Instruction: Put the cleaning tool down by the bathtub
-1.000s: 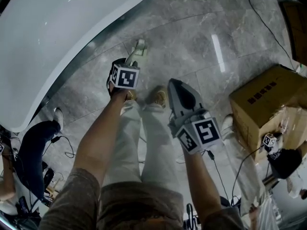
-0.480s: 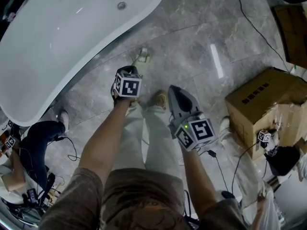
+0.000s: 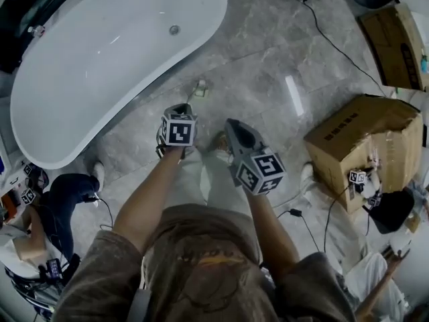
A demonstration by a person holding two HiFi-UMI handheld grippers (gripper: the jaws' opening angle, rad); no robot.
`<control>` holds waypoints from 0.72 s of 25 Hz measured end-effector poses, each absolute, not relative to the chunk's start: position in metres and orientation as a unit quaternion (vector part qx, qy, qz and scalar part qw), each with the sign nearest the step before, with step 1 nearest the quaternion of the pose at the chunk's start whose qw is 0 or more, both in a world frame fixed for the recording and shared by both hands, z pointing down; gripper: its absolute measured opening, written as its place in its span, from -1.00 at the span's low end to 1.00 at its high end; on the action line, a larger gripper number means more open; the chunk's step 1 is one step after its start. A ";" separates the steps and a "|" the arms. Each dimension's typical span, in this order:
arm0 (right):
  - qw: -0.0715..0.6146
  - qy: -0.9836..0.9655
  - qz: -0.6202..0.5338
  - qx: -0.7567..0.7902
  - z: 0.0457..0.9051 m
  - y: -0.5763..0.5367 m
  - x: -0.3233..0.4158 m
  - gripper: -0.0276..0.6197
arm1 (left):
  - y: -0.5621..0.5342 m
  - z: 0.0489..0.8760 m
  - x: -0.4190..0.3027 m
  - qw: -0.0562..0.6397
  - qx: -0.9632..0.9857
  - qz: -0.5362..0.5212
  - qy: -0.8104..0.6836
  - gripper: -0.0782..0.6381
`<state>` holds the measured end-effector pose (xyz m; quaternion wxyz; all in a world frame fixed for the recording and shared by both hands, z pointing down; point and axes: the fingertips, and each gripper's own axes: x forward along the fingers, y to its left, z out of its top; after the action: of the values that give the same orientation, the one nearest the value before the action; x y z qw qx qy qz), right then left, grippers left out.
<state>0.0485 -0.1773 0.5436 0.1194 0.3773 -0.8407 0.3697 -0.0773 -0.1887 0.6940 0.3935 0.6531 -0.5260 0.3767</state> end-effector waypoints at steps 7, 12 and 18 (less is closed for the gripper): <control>0.117 -0.839 0.379 0.373 0.484 -0.159 0.045 -0.92 | -0.174 0.592 -0.073 0.377 0.685 0.331 -0.528 -0.76; 0.134 -0.843 0.369 0.369 0.455 -0.151 0.033 -0.92 | -0.165 0.533 -0.084 0.361 0.693 0.304 -0.545 -0.76; 0.124 -0.856 0.345 0.365 0.412 -0.160 0.021 -0.92 | -0.170 0.467 -0.093 0.328 0.718 0.267 -0.553 -0.75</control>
<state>0.0215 -0.1595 0.4123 0.1240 0.3651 -0.8558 0.3450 -0.0933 -0.1704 0.4667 0.3281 0.7181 -0.5526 0.2670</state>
